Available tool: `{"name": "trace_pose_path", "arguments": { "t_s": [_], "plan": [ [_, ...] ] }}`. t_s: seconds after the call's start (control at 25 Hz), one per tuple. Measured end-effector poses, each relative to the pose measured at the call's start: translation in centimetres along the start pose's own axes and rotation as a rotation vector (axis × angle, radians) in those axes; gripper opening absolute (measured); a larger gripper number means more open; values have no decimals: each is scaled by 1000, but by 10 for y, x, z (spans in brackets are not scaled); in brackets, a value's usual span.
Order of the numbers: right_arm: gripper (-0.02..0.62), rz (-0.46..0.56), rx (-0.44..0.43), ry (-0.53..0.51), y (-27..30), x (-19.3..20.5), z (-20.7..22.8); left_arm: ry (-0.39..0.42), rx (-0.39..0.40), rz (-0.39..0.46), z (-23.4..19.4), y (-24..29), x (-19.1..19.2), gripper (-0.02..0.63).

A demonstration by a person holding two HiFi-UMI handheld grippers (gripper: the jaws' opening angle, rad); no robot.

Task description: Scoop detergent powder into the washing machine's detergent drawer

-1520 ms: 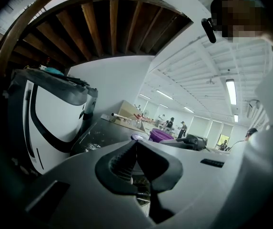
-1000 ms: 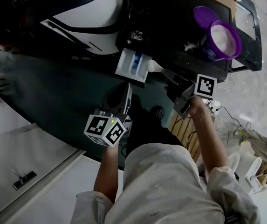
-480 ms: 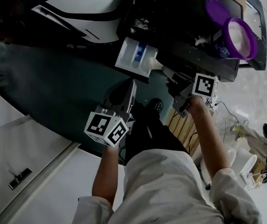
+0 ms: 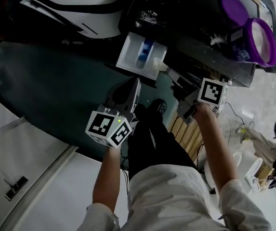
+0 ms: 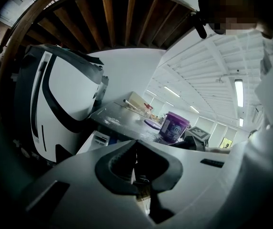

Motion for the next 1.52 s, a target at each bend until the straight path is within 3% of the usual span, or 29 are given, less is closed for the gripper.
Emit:
{"name": "trace_pose_path", "arguments": {
  "t_s": [0.4, 0.52, 0.68, 1.52],
  "plan": [
    [12, -20, 82, -147, 12, 0, 5, -6, 16, -10, -18, 18, 20, 19],
    [12, -39, 153, -222, 9, -2, 2, -8, 14, -13, -20, 18, 24, 19],
    [12, -42, 150, -317, 16, 0, 1, -6, 11, -21, -21, 15, 27, 19],
    [11, -173, 403, -893, 43, 14, -20, -11, -26, -10, -31, 0, 33, 18]
  ]
}}
Point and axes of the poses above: the fingertips, and each gripper's own axes: y forward along the fingers, z to its right, x out of its underside, the point moved 7 cm from there along -y, backward along the fingers, and after that the axes turned 6 degrees about x, right-handed, at the moved point
